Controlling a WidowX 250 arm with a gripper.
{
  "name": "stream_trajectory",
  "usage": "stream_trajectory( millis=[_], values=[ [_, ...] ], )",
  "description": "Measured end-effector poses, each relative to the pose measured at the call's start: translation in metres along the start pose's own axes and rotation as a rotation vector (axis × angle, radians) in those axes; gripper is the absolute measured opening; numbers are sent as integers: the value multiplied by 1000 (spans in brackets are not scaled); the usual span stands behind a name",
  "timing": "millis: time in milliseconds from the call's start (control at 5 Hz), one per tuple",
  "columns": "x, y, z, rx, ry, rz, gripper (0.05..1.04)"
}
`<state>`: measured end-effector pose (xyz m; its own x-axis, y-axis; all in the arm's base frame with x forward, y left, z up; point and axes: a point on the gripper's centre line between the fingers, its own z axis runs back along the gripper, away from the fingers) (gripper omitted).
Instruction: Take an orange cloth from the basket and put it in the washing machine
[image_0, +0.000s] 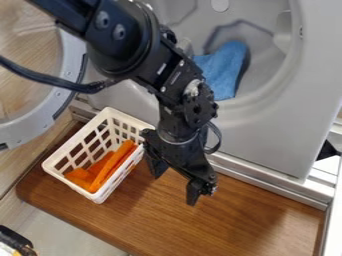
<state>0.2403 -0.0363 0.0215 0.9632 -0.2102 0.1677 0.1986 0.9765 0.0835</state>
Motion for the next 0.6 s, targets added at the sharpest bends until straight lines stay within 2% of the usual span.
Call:
stream_trajectory(
  millis=[200, 600],
  values=[
    [-3, -1, -3, -5, 16, -1, 1001],
    [-2, 73, 23, 26, -71, 147, 1001]
  ],
)
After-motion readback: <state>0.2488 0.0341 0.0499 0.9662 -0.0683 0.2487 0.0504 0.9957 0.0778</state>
